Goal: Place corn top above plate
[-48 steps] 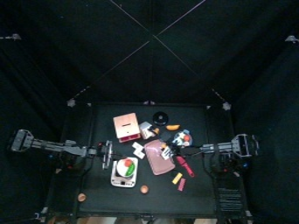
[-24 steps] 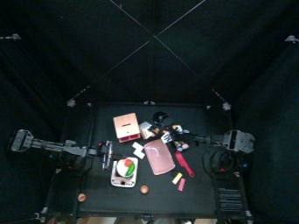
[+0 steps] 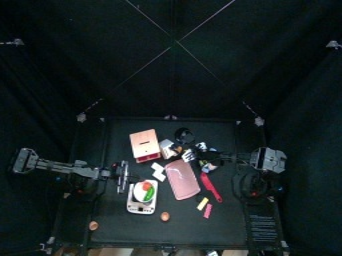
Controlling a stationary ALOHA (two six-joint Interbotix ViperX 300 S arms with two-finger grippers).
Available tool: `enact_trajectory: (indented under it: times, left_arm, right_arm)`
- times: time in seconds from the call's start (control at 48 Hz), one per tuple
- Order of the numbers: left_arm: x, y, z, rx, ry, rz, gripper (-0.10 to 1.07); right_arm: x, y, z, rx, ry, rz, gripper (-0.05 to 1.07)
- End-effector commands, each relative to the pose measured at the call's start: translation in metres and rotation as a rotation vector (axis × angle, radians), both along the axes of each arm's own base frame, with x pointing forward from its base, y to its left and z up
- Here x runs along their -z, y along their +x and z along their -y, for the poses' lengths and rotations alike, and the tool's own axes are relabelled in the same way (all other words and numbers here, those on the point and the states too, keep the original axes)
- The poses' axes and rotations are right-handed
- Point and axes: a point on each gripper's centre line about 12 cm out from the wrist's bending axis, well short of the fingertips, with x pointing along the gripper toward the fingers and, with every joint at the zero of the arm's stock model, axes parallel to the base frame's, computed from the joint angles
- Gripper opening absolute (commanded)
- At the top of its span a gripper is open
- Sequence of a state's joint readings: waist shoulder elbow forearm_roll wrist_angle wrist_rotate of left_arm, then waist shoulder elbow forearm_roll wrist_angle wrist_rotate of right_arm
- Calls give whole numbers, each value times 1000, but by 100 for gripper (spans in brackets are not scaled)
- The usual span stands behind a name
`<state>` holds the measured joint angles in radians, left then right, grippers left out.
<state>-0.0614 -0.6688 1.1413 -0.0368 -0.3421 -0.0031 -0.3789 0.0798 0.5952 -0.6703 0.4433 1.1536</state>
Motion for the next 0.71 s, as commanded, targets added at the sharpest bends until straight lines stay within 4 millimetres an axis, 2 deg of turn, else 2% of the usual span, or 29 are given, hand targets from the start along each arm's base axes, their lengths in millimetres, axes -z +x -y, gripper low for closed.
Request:
enact_trajectory:
  times: [0.0,0.479,0.688]
  left_arm:
    - [-6,2,-1,-5,-1,23,-3]
    - [-4,1,-1,-5,1,14,-3]
    - [-6,-10,-12,-51,-15,41,-3]
  right_arm:
    - [-12,4,4,6,-15,31,93]
    - [-8,0,2,1,-22,-5,93]
    - [-12,2,-18,-49,-28,-8,93]
